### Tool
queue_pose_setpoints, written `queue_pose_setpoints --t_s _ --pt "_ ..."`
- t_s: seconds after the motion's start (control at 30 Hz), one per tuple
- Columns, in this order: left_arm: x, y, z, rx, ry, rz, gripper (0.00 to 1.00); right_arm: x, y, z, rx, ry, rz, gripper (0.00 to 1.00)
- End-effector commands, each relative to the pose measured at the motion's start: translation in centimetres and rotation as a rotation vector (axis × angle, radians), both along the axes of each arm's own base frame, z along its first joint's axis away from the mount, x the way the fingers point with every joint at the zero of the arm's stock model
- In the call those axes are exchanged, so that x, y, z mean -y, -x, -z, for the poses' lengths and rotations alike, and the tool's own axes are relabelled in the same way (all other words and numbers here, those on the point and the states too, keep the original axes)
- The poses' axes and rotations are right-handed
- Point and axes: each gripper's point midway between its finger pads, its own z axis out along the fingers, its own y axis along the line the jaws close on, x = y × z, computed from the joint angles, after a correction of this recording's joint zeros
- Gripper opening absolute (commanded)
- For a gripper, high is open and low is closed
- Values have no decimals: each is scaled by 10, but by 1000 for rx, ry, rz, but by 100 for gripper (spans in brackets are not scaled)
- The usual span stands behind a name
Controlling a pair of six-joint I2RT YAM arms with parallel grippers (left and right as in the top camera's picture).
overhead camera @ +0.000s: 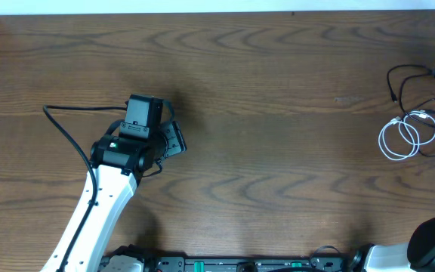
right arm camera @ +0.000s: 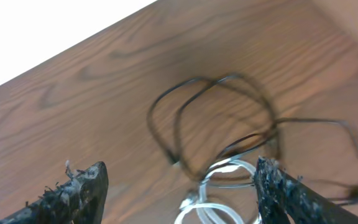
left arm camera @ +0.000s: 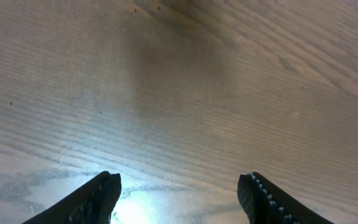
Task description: Untangle cables
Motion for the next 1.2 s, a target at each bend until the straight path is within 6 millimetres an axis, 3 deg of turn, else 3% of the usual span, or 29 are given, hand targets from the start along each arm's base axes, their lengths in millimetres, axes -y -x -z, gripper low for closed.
queue_pose_setpoints --t_s 0.0,0.13,0.23,0.27,0.37,0.43,0.57,0.7,0.87,1.03,1.17 --pt "0 -11 -11 59 4 1 65 -46 -12 -1 58 -178 -187 72" --pt "16 -28 -25 145 78 35 65 -105 -21 -12 119 -332 -405 76" --pt "29 -40 -36 212 121 90 65 -152 -22 -21 140 -412 -554 86" --pt "41 -45 -40 259 107 204 65 -184 -22 -23 138 -418 -655 91" --pt "52 -44 -36 280 37 343 65 -226 -17 -19 115 -358 -803 97" --pt "53 -41 -28 263 -5 400 66 -248 -12 -6 52 -276 -856 99" --pt "22 -34 -1 145 -162 327 65 -246 -3 33 -162 -27 -733 99" --pt "-11 -4 23 -42 -276 221 65 -241 27 65 -398 147 -676 99" --pt "-28 35 35 -223 -268 97 71 -267 62 87 -541 16 -727 99" --pt "-30 68 39 -355 -246 110 73 -300 96 83 -603 -240 -812 99" --pt "-32 81 29 -349 -233 117 74 -293 109 81 -647 -240 -788 99"
